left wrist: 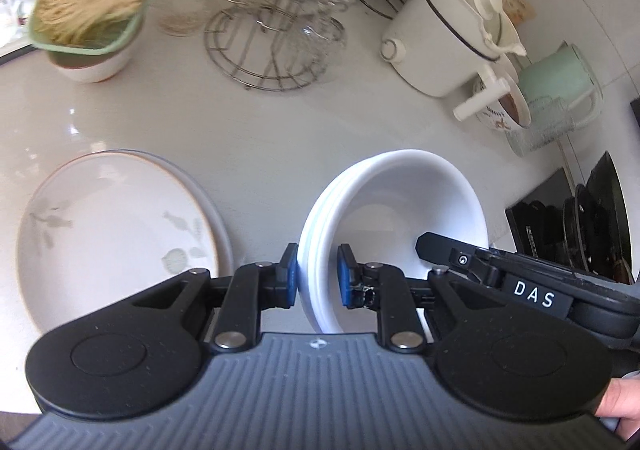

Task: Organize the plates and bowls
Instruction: 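Carry the bowls over the plate stack and lower them with the left gripper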

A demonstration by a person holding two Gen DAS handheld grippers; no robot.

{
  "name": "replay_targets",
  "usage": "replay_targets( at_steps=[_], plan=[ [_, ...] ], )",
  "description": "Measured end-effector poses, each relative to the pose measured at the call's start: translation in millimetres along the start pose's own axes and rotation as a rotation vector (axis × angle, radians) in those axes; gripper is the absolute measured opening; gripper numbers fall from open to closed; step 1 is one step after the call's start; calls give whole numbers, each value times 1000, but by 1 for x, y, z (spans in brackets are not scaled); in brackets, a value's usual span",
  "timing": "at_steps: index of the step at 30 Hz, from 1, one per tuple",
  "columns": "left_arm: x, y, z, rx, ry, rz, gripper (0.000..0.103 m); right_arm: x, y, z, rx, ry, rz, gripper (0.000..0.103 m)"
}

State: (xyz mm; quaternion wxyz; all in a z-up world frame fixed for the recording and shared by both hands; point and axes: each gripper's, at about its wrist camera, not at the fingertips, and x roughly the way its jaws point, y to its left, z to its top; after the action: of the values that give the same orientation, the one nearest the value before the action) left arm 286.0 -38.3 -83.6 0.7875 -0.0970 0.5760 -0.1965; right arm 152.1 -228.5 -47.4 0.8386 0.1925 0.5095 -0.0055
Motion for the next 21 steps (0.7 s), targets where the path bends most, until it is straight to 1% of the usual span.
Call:
replay_targets(
  at_steps=[8,12,17,21],
  plan=[
    [-27,38,-14,-103,-40,12,23,9,35,-3,-63,34,36,13],
    [-41,57,-21,-137,-70,24,23,12,54,-8,-107,41,52,13],
    [-57,85,-33,-211,-111,49,23,24,84,-15,-161,57,80,13],
    [-64,109,-41,-261,-123,64,23,37,105,-19,-193,79,105,13]
  ],
)
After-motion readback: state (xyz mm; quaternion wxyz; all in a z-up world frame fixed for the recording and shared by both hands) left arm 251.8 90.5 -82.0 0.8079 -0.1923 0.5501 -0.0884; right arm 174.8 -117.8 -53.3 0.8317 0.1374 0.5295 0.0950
